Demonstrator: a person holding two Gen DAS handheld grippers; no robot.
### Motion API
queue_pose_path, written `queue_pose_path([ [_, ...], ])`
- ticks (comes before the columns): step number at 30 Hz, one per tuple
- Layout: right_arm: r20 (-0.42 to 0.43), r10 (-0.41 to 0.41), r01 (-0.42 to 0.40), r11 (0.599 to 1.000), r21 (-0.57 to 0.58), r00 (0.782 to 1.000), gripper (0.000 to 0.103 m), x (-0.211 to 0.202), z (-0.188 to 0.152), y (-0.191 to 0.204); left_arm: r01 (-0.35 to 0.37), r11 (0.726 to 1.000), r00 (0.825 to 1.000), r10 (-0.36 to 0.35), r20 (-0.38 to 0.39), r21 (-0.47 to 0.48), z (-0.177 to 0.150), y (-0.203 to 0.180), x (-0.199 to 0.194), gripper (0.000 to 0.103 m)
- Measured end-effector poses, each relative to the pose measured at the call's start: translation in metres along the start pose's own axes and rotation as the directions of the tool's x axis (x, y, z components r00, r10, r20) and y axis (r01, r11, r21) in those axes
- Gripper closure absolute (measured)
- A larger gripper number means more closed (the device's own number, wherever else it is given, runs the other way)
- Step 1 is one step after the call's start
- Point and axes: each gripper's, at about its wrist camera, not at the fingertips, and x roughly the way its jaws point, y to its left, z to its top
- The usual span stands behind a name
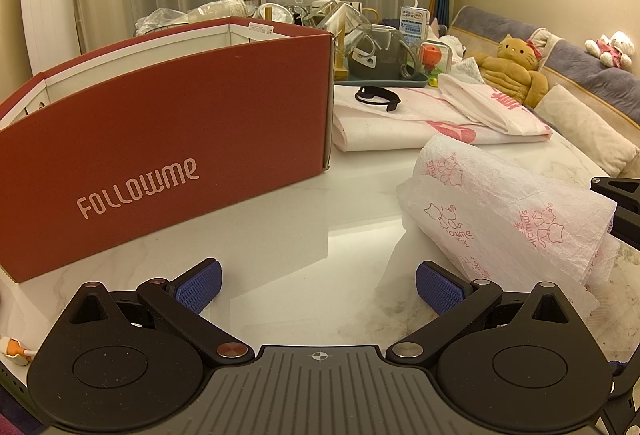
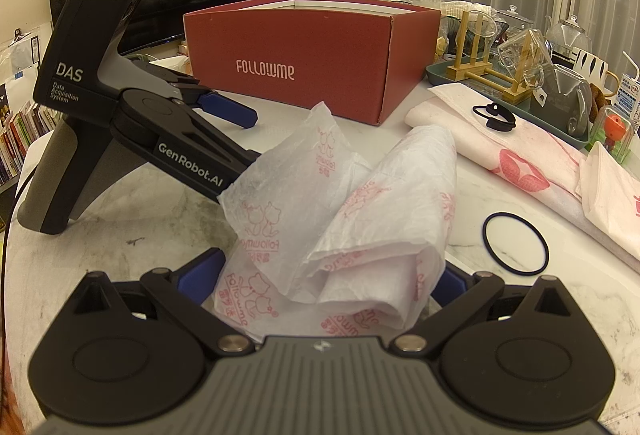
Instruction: Fold shopping bag
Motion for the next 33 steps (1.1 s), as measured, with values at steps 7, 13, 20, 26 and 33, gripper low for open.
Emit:
queue_pose_path([
  [7,0.000,0.000,0.000,1.000,0.000,1.000,0.000,-0.0002,-0.0009,0.0015,0.000,1.000,1.000,0.000,0.000,0.000,-0.0014,-0.0006,-0.0014,0.000],
  [13,0.000,0.000,0.000,1.000,0.000,1.000,0.000,-0.0009,-0.0012,0.0027,0.000,1.000,1.000,0.000,0.000,0.000,-0.0022,0.0019,-0.0018,0.000],
  [20,-0.001,0.000,0.000,1.000,0.000,1.000,0.000,-0.0004,-0.0006,0.0019,0.000,1.000,1.000,0.000,-0.001,0.000,-0.0018,0.0015,-0.0017,0.000],
  [26,-0.001,0.000,0.000,1.000,0.000,1.000,0.000,-0.0005,-0.0006,0.0017,0.000,1.000,1.000,0.000,0.000,0.000,-0.0024,0.0019,-0.0021,0.000],
  [33,-0.001,0.000,0.000,1.000,0.000,1.000,0.000,-0.0003,-0.0004,0.0014,0.000,1.000,1.000,0.000,0.000,0.000,-0.0021,0.0019,-0.0017,0.000],
])
